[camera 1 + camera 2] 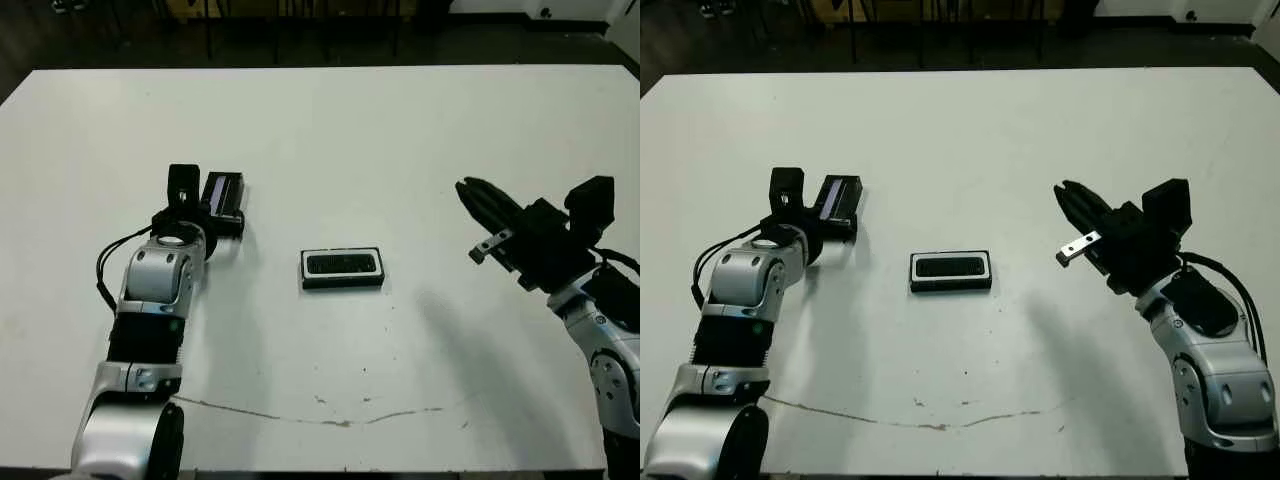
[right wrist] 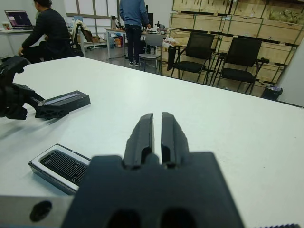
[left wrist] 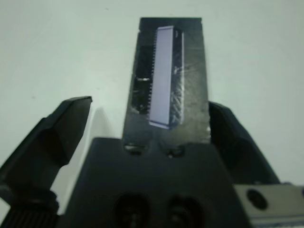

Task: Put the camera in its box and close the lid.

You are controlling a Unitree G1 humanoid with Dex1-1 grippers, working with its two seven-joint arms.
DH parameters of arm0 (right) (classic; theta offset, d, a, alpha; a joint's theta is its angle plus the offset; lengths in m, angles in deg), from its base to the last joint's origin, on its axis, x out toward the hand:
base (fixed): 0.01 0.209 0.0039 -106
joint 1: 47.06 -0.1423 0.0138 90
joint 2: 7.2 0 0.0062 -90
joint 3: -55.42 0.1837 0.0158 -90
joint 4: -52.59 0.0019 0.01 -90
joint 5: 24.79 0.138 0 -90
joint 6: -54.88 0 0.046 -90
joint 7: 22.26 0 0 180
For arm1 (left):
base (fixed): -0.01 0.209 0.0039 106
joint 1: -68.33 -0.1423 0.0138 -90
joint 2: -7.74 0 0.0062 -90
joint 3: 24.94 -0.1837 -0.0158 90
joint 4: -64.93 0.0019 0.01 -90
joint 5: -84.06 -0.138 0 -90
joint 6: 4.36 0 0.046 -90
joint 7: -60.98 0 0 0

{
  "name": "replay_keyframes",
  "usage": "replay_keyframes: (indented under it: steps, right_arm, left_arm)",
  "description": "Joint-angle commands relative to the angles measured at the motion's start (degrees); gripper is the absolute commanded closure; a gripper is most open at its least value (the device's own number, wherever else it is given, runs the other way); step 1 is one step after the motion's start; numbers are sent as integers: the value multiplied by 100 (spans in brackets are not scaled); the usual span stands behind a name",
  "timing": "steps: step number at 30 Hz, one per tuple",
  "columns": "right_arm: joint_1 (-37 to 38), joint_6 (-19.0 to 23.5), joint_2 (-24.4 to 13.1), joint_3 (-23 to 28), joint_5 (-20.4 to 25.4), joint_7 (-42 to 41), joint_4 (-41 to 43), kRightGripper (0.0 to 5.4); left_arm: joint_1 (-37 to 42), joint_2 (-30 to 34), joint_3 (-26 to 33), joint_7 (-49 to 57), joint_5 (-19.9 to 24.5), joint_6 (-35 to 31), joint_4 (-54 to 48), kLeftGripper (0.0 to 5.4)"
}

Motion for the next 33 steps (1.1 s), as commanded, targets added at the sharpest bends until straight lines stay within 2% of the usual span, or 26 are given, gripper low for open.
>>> replay_keyframes:
  steps: [1, 7, 10, 14, 17, 21, 29, 33]
  right_arm:
    - [105, -60, -33, 12, -11, -26, -90, 540]
    - [195, -30, -53, 33, 49, -31, -26, 540]
    - [225, -146, -51, 70, 119, -150, -130, 540]
    - [248, -133, -52, 82, 131, -139, -137, 540]
    - [262, -113, -69, 103, 153, -126, -149, 540]
    - [272, -68, -73, 136, 201, -123, -178, 540]
    - [210, 309, -72, 178, 243, 107, -168, 540]
    - [188, 301, -87, 183, 243, 78, -240, 540]
  left_arm:
    - [-176, -6, -51, 25, -57, -80, 164, 102]
    - [-362, 100, -195, -243, -18, 89, -54, 216]
    - [-529, 217, -367, -443, -64, 234, -260, 261]
    - [-910, 424, -573, -805, -62, 489, -961, 265]
    - [-1218, 716, -504, -1520, 253, 970, -1588, 265]
    - [-1339, 1248, -403, -2660, 709, 1822, -1925, 265]
    - [-706, 2223, -528, -5053, 1471, 2930, -1495, 265]
    - [-253, 2599, -796, -6293, 1809, 2724, -911, 265]
